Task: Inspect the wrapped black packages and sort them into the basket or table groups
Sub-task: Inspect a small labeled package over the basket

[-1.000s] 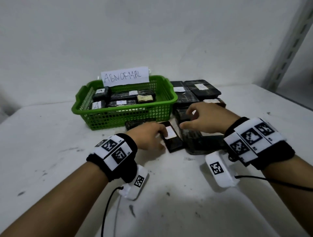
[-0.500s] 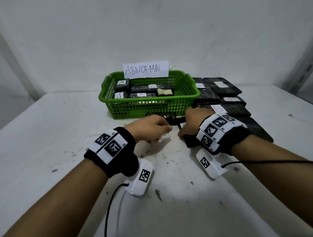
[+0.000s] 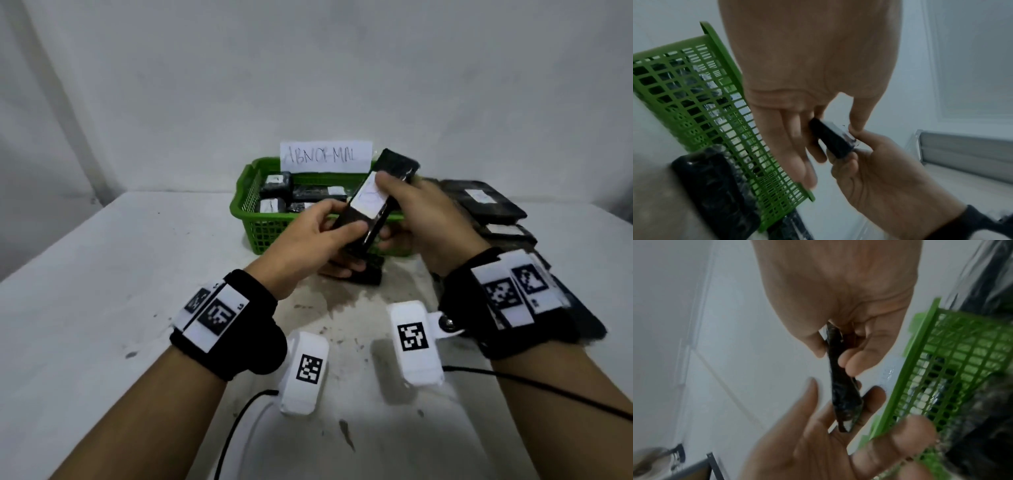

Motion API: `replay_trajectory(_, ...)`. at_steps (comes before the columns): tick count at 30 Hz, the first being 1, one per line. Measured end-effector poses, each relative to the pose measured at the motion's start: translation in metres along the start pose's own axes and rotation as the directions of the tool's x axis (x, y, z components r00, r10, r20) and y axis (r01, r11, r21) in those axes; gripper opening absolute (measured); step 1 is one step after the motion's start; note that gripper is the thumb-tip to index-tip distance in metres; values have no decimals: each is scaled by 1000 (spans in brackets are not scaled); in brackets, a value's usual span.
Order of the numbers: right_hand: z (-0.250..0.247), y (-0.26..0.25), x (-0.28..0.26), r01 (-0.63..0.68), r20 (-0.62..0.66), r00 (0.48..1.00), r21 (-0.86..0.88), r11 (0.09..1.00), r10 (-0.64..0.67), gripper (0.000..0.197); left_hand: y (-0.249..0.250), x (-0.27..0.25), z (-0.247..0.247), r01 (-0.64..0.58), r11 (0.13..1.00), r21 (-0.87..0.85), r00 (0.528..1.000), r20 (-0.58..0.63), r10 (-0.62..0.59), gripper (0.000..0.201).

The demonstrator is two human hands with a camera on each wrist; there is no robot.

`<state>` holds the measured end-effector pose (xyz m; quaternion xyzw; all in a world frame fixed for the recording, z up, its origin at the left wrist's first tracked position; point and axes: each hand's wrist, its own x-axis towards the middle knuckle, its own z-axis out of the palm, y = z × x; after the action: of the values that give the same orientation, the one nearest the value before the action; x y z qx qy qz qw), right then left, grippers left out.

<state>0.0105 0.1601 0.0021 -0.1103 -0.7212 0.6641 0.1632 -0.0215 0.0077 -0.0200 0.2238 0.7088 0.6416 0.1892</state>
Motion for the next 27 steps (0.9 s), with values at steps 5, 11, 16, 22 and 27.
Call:
replay_trajectory(5, 11, 8, 17, 0, 75, 997, 307, 952, -24, 12, 11, 14, -39, -111, 961, -253, 964, -261, 42, 15)
replay_trajectory(11, 15, -2, 31, 164, 135, 973, 166, 972, -187, 17, 19, 19, -64, -196, 968, -155, 954, -259, 151, 17)
replay_trajectory(16, 27, -7, 33, 256, 148, 953, 68, 964, -264, 13, 17, 21, -62, -238, 971, 7, 949, -209, 234, 26)
replay_trajectory(22, 19, -3, 29, 278, 175, 943, 51, 959, -283, 27, 14, 24, -61, -256, 965, 60, 942, -208, 263, 24)
replay_trajectory(27, 14, 3, 29, 268, 132, 954, 32, 963, -270, 29, 8, 27, -54, -245, 965, 90, 939, -225, 260, 20)
